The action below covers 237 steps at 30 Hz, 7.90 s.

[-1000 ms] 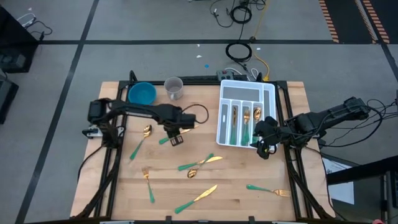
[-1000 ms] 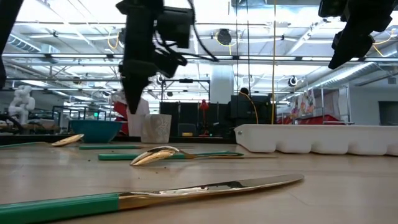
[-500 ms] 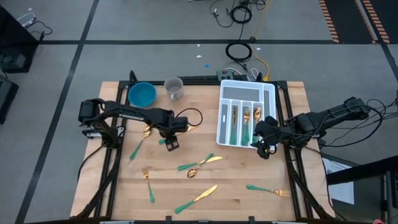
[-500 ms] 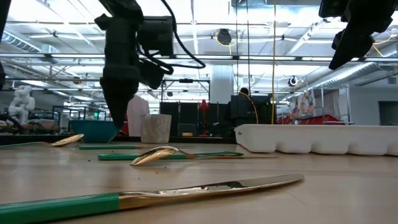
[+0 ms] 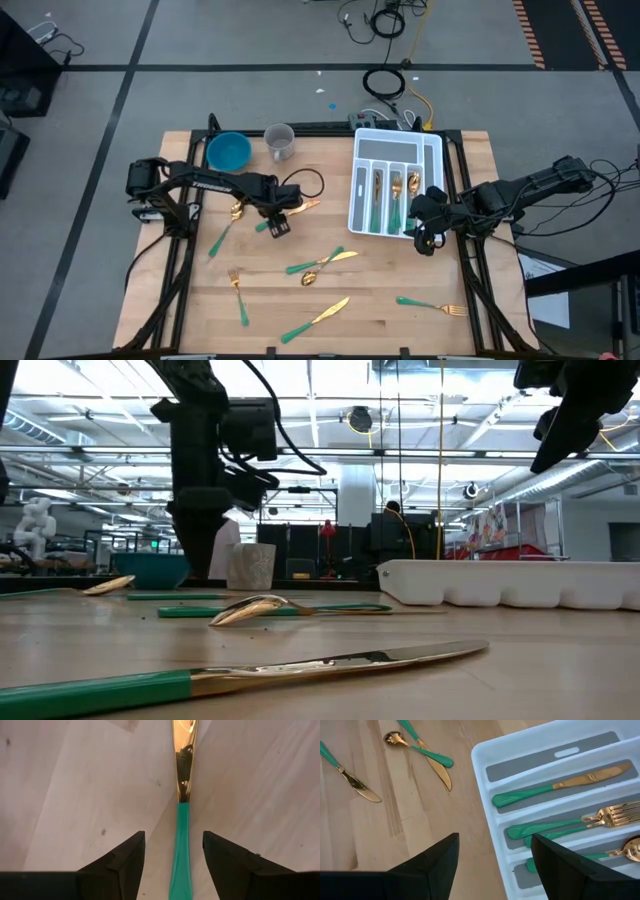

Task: Sort silverware
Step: Put the green table knife into the white cutlery tray

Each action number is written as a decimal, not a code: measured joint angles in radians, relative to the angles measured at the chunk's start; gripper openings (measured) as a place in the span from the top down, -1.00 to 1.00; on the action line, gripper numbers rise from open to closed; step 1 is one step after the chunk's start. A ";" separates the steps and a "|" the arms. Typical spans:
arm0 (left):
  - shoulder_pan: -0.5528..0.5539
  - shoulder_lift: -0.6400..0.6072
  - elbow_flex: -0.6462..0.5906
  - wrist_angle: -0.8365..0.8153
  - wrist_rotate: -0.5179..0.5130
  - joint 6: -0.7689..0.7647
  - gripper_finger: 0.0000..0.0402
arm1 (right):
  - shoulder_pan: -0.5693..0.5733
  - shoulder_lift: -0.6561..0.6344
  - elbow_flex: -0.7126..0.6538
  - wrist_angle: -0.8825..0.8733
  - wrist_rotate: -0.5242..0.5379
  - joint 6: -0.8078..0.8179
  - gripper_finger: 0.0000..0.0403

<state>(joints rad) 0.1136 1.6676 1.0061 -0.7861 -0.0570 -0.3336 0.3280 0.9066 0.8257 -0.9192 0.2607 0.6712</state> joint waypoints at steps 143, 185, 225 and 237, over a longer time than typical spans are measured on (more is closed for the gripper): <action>-0.004 0.163 0.006 -0.113 0.116 0.026 0.12 | 0.000 0.001 0.000 -0.013 0.000 0.153 -0.28; -0.020 0.185 0.166 -0.258 0.115 0.054 1.00 | 0.000 0.001 -0.001 -0.014 0.007 0.125 -0.28; 0.019 -0.174 -0.004 -0.107 0.031 0.132 0.86 | -0.309 0.643 0.406 0.124 -0.105 -0.551 -0.34; 0.031 -0.175 -0.100 0.136 -0.001 0.107 0.85 | -0.300 0.640 0.406 -0.055 -0.106 -0.511 -0.34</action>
<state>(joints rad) 0.1442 1.4929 0.9062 -0.6498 -0.0577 -0.2267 0.0280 1.5467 1.2312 -0.9742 0.1547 0.1604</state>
